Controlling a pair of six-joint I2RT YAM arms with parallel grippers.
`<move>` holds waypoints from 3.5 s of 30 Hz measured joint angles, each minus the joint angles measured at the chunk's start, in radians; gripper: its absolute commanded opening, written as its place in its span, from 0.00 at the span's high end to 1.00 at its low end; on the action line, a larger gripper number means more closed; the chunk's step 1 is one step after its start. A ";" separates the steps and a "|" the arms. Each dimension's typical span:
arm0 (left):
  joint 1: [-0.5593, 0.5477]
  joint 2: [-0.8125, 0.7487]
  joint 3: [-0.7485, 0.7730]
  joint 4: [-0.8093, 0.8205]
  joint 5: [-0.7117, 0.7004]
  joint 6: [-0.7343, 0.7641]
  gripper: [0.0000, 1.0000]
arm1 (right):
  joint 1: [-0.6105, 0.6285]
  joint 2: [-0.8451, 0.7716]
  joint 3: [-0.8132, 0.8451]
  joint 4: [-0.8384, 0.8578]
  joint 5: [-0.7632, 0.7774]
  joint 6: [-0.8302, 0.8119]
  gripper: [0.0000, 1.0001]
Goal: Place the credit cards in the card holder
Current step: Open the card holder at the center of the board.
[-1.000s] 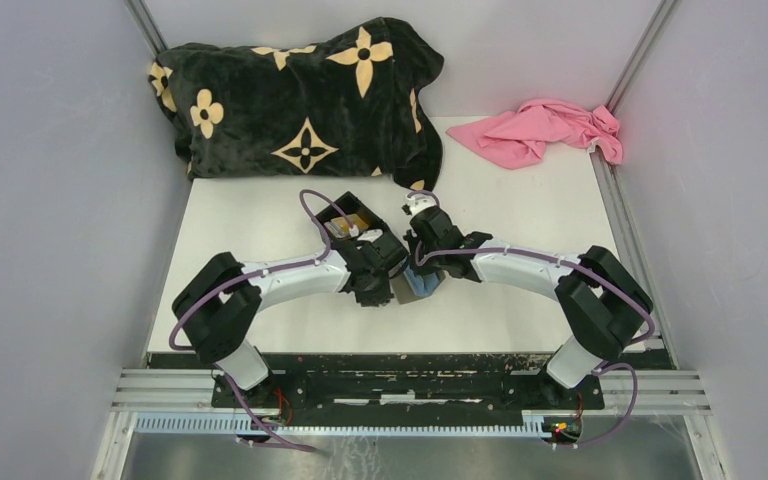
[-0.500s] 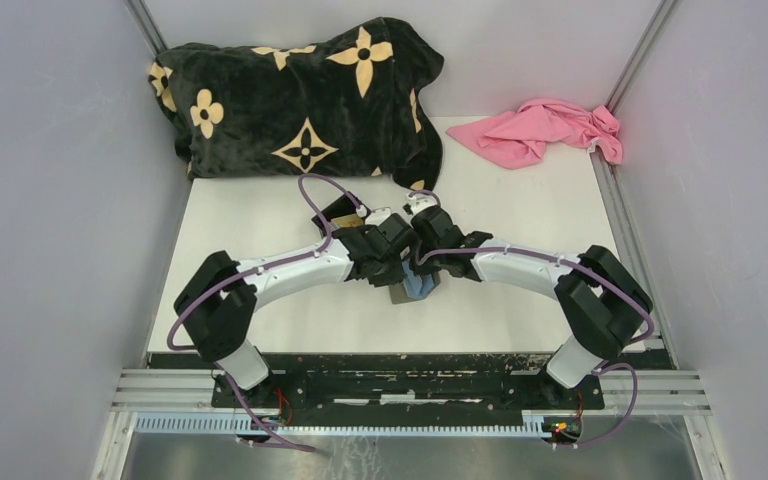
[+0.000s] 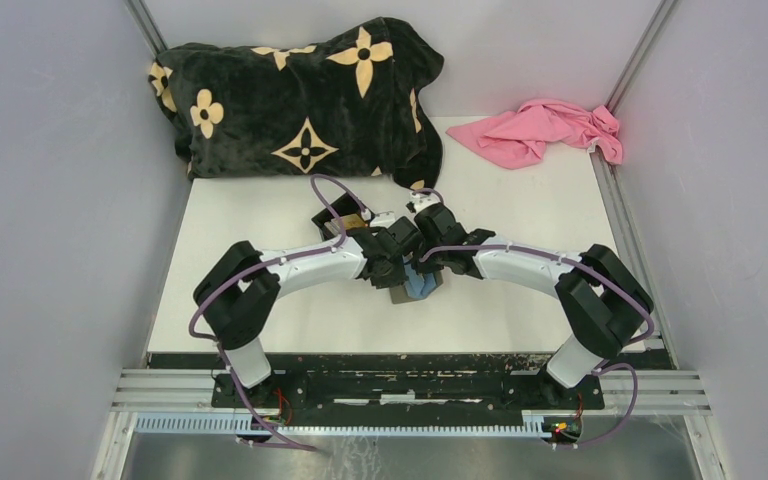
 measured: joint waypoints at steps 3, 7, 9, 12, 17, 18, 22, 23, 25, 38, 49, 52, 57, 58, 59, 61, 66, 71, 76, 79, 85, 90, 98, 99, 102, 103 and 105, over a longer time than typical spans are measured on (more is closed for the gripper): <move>0.000 0.021 0.000 -0.002 -0.005 0.000 0.76 | 0.000 0.000 0.003 -0.008 0.000 0.000 0.99; 0.000 0.033 -0.005 0.001 -0.015 0.000 0.76 | 0.000 0.000 0.008 -0.017 0.002 0.000 0.99; 0.000 0.040 -0.006 0.003 -0.018 0.000 0.77 | 0.000 0.000 0.008 -0.019 0.003 0.001 0.99; 0.000 0.051 -0.013 0.009 -0.019 -0.001 0.77 | 0.005 0.000 0.009 -0.021 0.008 0.001 0.99; 0.000 0.069 -0.028 0.029 -0.019 -0.009 0.76 | 0.013 -0.001 0.012 -0.028 0.016 0.001 0.99; 0.000 0.069 -0.029 0.030 -0.019 -0.012 0.77 | 0.014 -0.002 0.013 -0.031 0.017 0.001 0.99; 0.000 0.069 -0.035 0.037 -0.021 -0.016 0.77 | 0.018 -0.003 0.017 -0.044 0.022 0.002 0.99; 0.000 0.068 -0.037 0.039 -0.021 -0.016 0.77 | 0.018 -0.004 0.019 -0.047 0.023 0.002 0.99; 0.000 0.066 -0.042 0.045 -0.021 -0.017 0.77 | 0.020 -0.004 0.023 -0.056 0.023 0.002 0.99; 0.000 0.060 -0.052 0.058 -0.021 -0.019 0.77 | 0.031 -0.019 0.032 -0.093 0.034 0.005 0.99; 0.000 0.053 -0.064 0.071 -0.022 -0.035 0.77 | 0.039 -0.027 0.032 -0.104 0.043 0.014 0.99; 0.000 0.052 -0.066 0.072 -0.022 -0.044 0.77 | 0.040 -0.029 0.032 -0.104 0.043 0.019 0.98; 0.000 0.049 -0.072 0.076 -0.023 -0.056 0.77 | 0.040 -0.037 0.032 -0.113 0.044 0.020 0.98; 0.000 0.048 -0.073 0.078 -0.023 -0.059 0.77 | 0.040 -0.037 0.032 -0.113 0.044 0.021 0.98; 0.000 0.047 -0.076 0.079 -0.023 -0.064 0.77 | 0.040 -0.037 0.032 -0.113 0.044 0.022 0.98; 0.000 0.045 -0.079 0.082 -0.024 -0.070 0.77 | 0.040 -0.039 0.032 -0.114 0.045 0.026 0.97; 0.000 0.041 -0.086 0.089 -0.026 -0.080 0.77 | 0.040 -0.042 0.032 -0.119 0.045 0.035 0.96; 0.000 0.037 -0.092 0.096 -0.027 -0.083 0.77 | 0.040 -0.047 0.032 -0.127 0.046 0.049 0.96; 0.000 0.033 -0.099 0.102 -0.029 -0.092 0.77 | 0.040 -0.050 0.032 -0.132 0.045 0.062 0.95; 0.000 0.030 -0.103 0.106 -0.029 -0.095 0.78 | 0.040 -0.051 0.032 -0.133 0.045 0.069 0.95; 0.000 0.027 -0.108 0.113 -0.031 -0.097 0.77 | 0.039 -0.057 0.032 -0.143 0.045 0.085 0.93; -0.001 0.026 -0.109 0.115 -0.032 -0.097 0.77 | 0.039 -0.064 0.029 -0.153 0.046 0.092 0.91; -0.001 0.024 -0.114 0.120 -0.032 -0.098 0.77 | 0.039 -0.076 0.021 -0.165 0.045 0.104 0.89; -0.001 0.024 -0.114 0.120 -0.032 -0.098 0.78 | 0.039 -0.077 0.020 -0.167 0.045 0.105 0.89; -0.001 0.024 -0.114 0.120 -0.032 -0.098 0.78 | 0.039 -0.080 0.019 -0.174 0.045 0.106 0.88; -0.001 0.024 -0.114 0.120 -0.032 -0.098 0.78 | 0.039 -0.081 0.019 -0.176 0.045 0.106 0.88; -0.001 0.024 -0.114 0.120 -0.032 -0.098 0.78 | 0.039 -0.082 0.019 -0.179 0.045 0.106 0.89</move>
